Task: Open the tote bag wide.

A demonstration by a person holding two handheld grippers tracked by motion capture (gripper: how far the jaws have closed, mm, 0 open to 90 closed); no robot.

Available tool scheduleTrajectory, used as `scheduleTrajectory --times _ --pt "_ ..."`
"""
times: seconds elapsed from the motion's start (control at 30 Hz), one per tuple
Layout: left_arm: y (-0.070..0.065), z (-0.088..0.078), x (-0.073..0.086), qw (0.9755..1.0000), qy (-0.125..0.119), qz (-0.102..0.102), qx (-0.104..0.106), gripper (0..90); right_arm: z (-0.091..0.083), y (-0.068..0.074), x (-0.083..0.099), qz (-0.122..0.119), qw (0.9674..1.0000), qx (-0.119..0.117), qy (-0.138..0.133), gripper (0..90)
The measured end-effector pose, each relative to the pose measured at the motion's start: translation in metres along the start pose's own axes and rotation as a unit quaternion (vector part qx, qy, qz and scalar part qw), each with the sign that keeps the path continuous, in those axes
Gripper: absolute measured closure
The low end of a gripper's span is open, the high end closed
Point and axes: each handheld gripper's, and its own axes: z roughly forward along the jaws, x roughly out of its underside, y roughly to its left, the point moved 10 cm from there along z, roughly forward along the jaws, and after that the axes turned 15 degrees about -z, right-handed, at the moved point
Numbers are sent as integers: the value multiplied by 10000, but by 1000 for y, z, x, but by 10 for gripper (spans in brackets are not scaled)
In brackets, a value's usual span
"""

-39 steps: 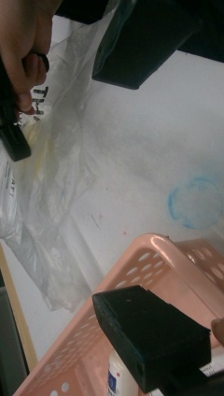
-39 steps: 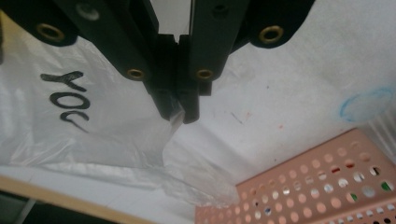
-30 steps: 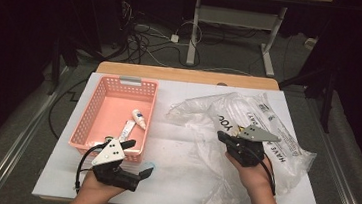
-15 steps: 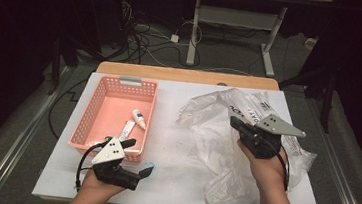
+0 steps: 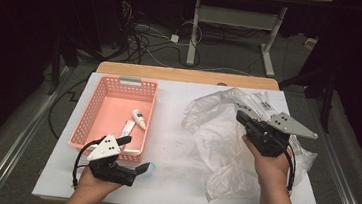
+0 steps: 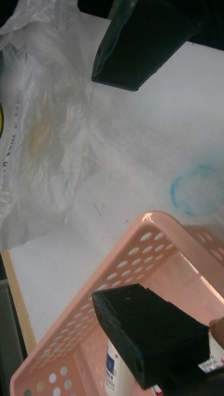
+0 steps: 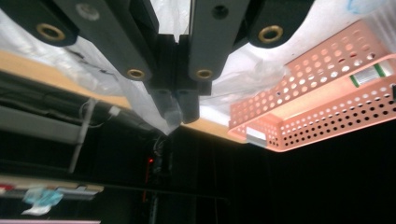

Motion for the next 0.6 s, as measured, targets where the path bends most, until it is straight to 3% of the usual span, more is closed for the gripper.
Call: scheduleTrajectory --times 0.17,0.6 --pt "8 -4 -2 9999 -9 -82 -80 0 2 2 9 11 9999 -52 105 900" --pt "31 -16 -7 9992 -42 -249 -298 0 6 9 14 -39 9997 -174 163 900"
